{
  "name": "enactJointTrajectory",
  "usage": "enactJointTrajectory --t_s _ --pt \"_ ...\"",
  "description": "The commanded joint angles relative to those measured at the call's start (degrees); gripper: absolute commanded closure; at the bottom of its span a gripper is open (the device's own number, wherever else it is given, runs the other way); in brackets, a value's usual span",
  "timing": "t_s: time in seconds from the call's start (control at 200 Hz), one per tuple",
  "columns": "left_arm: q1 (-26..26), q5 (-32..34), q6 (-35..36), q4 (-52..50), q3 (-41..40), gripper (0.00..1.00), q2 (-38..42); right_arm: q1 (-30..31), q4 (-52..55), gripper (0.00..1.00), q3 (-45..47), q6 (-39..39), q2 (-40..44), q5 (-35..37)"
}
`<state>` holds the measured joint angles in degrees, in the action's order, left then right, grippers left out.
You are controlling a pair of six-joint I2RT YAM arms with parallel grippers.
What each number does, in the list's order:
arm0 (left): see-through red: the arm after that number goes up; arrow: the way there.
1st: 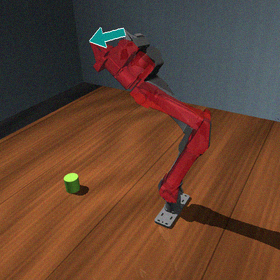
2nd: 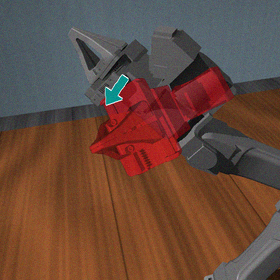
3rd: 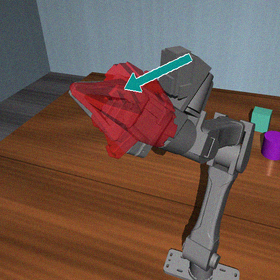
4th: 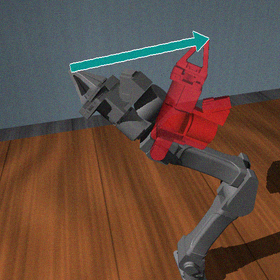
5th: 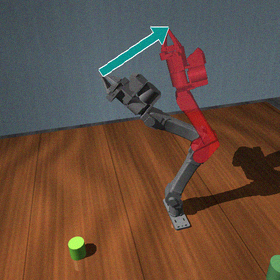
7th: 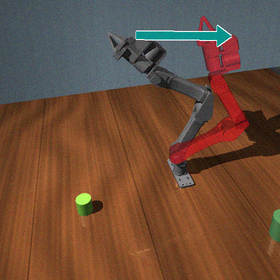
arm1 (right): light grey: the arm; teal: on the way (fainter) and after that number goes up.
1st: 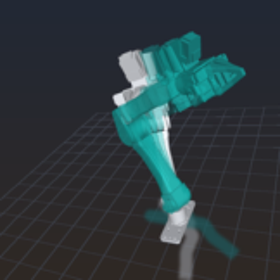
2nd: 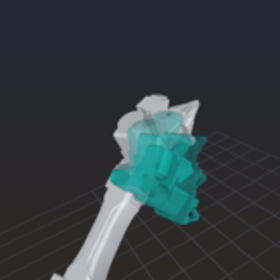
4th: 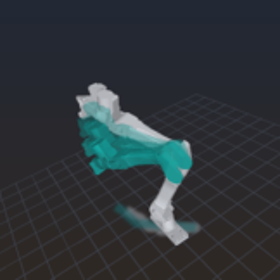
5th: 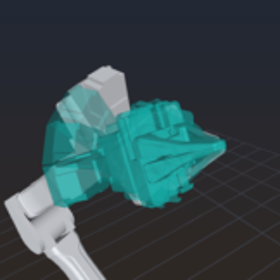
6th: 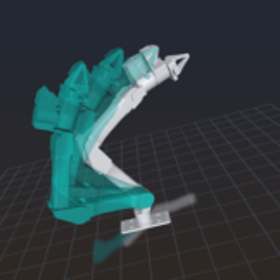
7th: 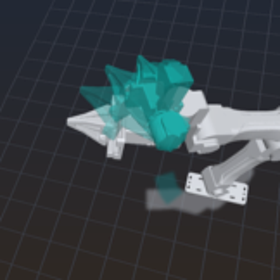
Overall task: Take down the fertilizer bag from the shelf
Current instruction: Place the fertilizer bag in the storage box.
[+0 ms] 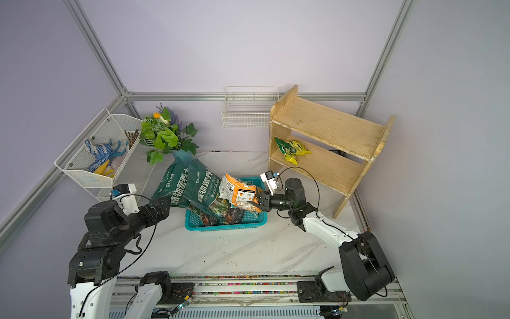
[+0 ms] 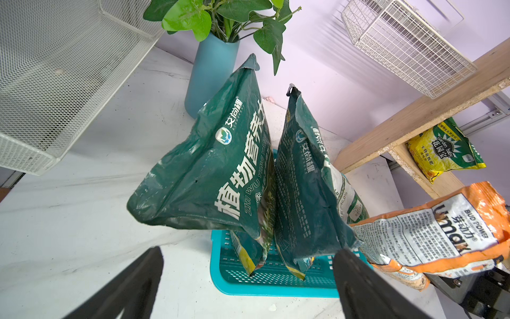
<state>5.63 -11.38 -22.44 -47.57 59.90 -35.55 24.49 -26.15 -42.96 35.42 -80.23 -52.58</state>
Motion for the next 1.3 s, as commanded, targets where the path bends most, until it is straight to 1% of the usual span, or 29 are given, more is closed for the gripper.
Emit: enactJointTrajectory --t_s 0.0,0.165,0.415,0.565,0.705,0.825,0.905,1.12,1.195,1.295 --pt "0.26 -0.67 -0.24 1.24 -2.68 0.00 0.48 0.20 -9.61 1.00 -3.40 2.22 -1.67 -2.80" --pt "0.26 -0.70 -0.24 1.24 -2.68 0.00 0.48 0.48 -10.77 1.00 -4.50 3.45 -4.73 -4.57" --pt "0.26 -0.74 -0.24 1.25 -2.68 0.00 0.48 1.88 -14.25 1.00 -4.33 4.64 -3.74 -9.29" --pt "0.27 -0.69 -0.24 1.25 -2.68 0.00 0.48 2.09 -12.39 1.00 -5.14 3.07 -4.39 -10.96" --pt "0.26 -0.67 -0.24 1.23 -2.68 0.00 0.48 2.05 -0.72 1.00 -7.81 -4.53 -5.50 -9.76" --pt "0.26 -0.72 -0.25 1.25 -2.68 0.00 0.48 2.08 12.56 1.00 -11.28 -13.32 -7.14 -5.38" --pt "0.26 -0.68 -0.25 1.25 -2.68 0.00 0.48 2.13 18.21 1.00 -13.02 -17.11 -8.54 -2.09" --pt "0.26 -0.70 -0.24 1.25 -2.68 0.00 0.44 2.11 27.82 1.00 -17.25 -22.51 -14.34 5.07" --pt "0.27 -0.71 -0.24 1.24 -2.68 0.00 0.48 2.09 30.03 1.00 -18.15 -23.11 -15.65 6.62" --pt "0.27 -0.67 -0.24 1.25 -2.68 0.00 0.48 2.06 31.63 1.00 -19.04 -23.51 -16.49 6.90"
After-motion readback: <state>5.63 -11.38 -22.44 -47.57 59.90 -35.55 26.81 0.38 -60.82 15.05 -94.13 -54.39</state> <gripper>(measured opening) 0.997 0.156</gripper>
